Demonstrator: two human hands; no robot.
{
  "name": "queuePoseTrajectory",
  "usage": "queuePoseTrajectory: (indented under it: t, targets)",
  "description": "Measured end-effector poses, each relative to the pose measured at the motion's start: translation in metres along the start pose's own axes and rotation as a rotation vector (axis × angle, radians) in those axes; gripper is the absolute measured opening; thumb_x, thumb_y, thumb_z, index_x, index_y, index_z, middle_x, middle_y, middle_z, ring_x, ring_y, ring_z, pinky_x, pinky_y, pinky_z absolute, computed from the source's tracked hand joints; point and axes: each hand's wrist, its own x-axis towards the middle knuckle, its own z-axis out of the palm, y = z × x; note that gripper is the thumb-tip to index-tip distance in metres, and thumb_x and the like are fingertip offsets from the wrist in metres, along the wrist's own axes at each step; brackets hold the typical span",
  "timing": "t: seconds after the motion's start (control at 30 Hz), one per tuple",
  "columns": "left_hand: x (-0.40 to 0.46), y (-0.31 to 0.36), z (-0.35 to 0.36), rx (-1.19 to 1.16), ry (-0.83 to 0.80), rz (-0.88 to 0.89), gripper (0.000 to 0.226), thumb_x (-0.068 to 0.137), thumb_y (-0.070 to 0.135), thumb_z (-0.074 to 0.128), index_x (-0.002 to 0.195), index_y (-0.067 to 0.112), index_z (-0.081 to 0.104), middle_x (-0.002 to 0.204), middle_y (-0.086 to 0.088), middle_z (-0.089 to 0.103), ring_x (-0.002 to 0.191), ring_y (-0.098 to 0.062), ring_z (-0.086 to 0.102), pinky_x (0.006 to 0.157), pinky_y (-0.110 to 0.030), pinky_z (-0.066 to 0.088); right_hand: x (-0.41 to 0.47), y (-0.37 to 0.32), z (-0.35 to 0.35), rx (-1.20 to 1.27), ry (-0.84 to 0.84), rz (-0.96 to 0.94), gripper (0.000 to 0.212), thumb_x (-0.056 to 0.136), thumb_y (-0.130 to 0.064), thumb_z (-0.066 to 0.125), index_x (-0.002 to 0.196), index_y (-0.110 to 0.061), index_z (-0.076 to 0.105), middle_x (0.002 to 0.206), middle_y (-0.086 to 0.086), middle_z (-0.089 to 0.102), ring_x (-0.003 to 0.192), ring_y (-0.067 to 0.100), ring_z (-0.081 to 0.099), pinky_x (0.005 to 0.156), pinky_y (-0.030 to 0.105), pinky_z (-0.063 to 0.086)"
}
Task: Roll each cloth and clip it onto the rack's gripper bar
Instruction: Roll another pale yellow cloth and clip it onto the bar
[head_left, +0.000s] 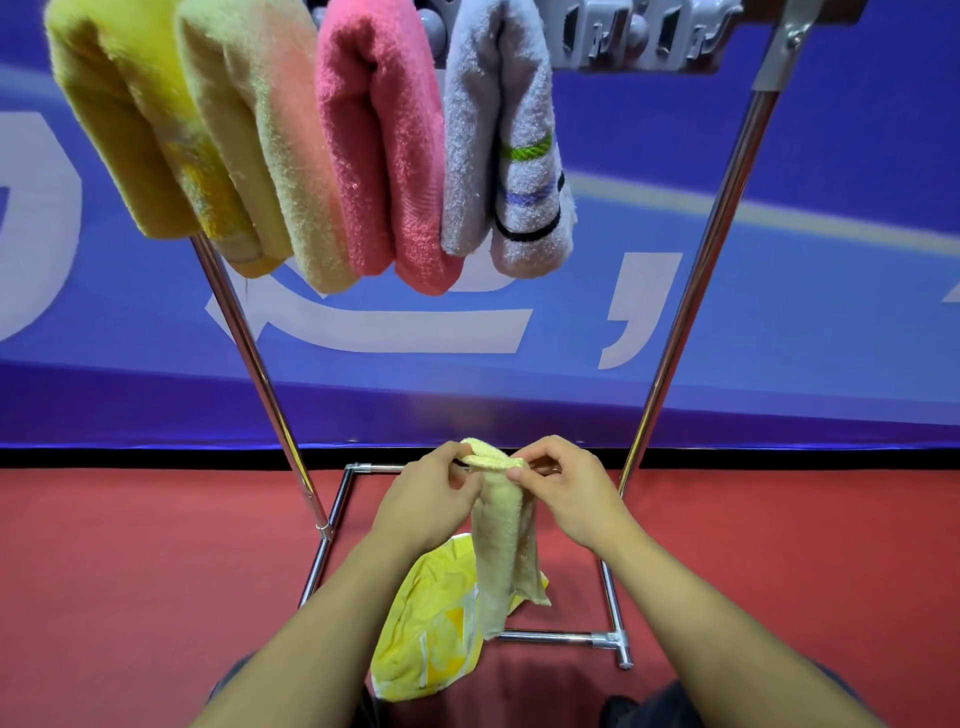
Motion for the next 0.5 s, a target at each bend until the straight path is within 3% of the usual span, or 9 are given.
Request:
queuePoseTrajectory:
  t: [0.1,0.2,0.3,0.43,0.5]
  targets:
    - [0.000,0.001,0.001,0.175,0.129,0.063,0.033,0.086,0.056,0.068,0.110,0.035,0.061,0.100,0.017,0.063,0.095,-0.008,0.063,0.081,-0.037,0.055,0.002,-0.001,-0.004,0.020,0.041,0.001,0.007,0.089,-0.017,0.076,0.093,-0.019,0.072,0.092,-0.004,0.073,0.075,0.004,0.067,0.069,0.023,0.055]
    - [0.003,0.004,0.003,0.118,0.214,0.131,0.024,0.084,0.052,0.073,0.090,0.035,0.058,0.095,0.016,0.063,0.091,-0.009,0.064,0.078,-0.038,0.054,0.001,-0.003,-0.007,0.048,0.078,0.009,0.004,0.092,-0.018,0.073,0.094,-0.020,0.069,0.092,-0.004,0.072,0.063,0.009,0.067,0.065,0.030,0.057]
    - [0.005,0.006,0.002,-0.121,0.217,0.160,0.023,0.082,0.039,0.081,0.081,0.030,0.060,0.092,0.017,0.071,0.087,-0.003,0.067,0.079,-0.029,0.054,0.001,-0.008,-0.011,0.090,0.103,0.018,0.003,0.094,-0.018,0.070,0.096,-0.018,0.068,0.094,-0.001,0.072,0.064,0.017,0.072,0.074,0.035,0.057]
    - [0.000,0.013,-0.001,-0.461,0.175,0.180,0.024,0.081,0.018,0.086,0.082,0.021,0.061,0.084,0.009,0.071,0.078,-0.006,0.067,0.075,-0.025,0.056,0.001,-0.018,-0.014,0.310,0.130,0.041,0.009,0.093,-0.007,0.069,0.097,-0.015,0.070,0.097,0.011,0.071,0.085,0.027,0.074,0.068,0.021,0.058]
    - [-0.001,0.018,-0.003,-0.576,0.185,0.194,0.027,0.081,0.011,0.085,0.090,0.017,0.060,0.076,0.007,0.065,0.073,-0.009,0.064,0.070,-0.022,0.055,0.001,-0.021,-0.012,0.398,0.125,0.041,0.014,0.093,-0.003,0.068,0.096,-0.016,0.070,0.094,0.009,0.070,0.086,0.024,0.073,0.069,0.019,0.058]
